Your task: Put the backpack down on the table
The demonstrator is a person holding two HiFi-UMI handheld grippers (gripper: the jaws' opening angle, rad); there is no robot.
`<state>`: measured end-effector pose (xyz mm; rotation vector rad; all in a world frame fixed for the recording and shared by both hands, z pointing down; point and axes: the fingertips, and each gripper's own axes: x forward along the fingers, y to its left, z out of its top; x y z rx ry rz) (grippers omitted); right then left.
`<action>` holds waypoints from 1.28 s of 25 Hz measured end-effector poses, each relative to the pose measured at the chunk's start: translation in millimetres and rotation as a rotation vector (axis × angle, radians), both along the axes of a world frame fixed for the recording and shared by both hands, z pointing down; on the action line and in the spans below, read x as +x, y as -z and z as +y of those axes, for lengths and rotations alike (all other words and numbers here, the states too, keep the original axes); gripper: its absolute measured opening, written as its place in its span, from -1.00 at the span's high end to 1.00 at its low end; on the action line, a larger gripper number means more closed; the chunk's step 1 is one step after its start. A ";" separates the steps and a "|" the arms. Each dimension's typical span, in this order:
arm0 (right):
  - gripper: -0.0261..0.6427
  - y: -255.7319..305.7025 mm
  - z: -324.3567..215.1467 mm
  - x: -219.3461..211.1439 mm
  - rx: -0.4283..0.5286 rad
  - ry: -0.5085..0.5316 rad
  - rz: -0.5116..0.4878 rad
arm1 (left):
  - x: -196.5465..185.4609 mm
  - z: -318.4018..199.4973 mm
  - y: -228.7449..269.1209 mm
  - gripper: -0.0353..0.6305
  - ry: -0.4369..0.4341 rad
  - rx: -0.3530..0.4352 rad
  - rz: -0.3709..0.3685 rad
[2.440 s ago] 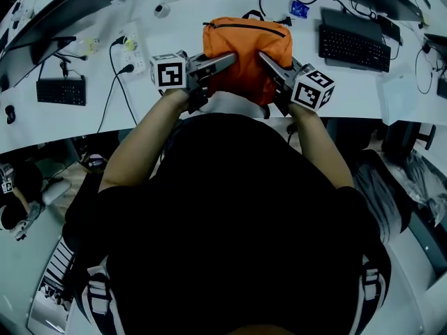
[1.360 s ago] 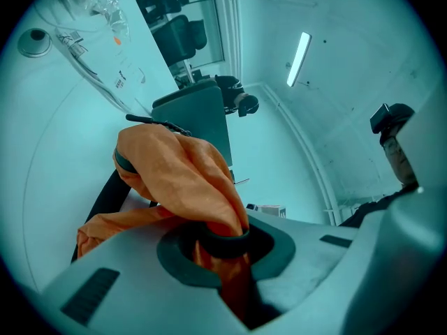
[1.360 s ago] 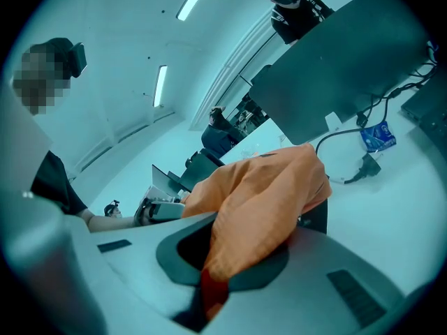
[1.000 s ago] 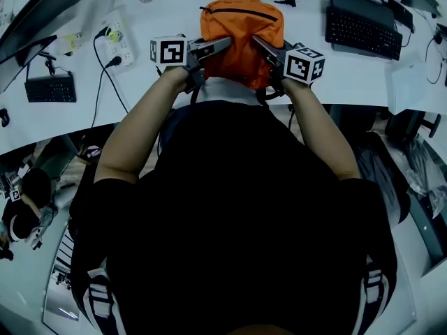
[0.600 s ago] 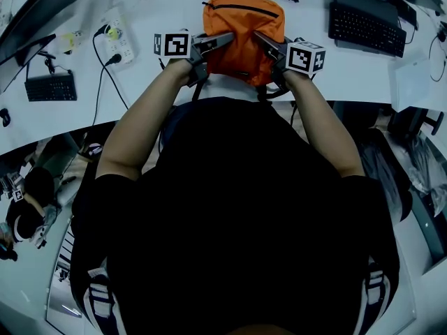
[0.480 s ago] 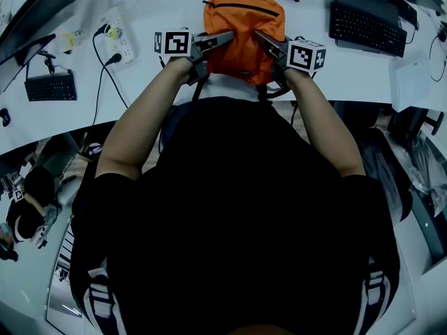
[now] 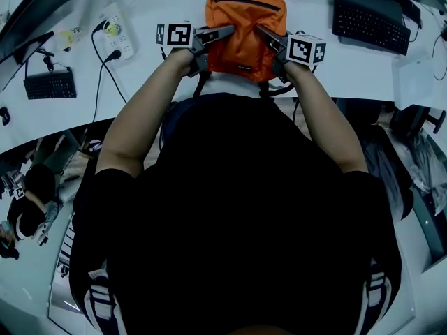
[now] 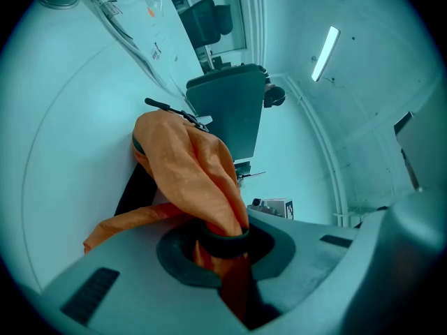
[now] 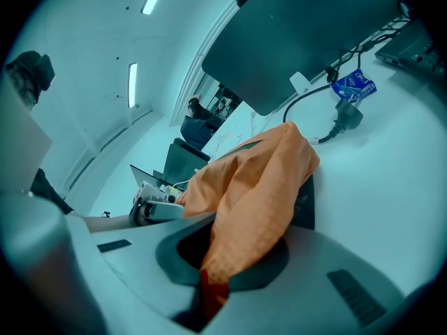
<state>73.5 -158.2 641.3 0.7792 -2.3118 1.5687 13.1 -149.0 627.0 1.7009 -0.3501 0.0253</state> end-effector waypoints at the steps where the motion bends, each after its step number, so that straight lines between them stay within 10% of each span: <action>1: 0.82 -3.0 -0.7 0.4 -0.003 0.001 0.005 | -0.2 -0.4 -2.4 0.71 -0.002 -0.003 -0.006; 32: 0.83 -42.3 6.6 8.1 -0.102 -0.009 0.046 | 0.4 2.0 -47.6 0.71 -0.038 -0.065 -0.034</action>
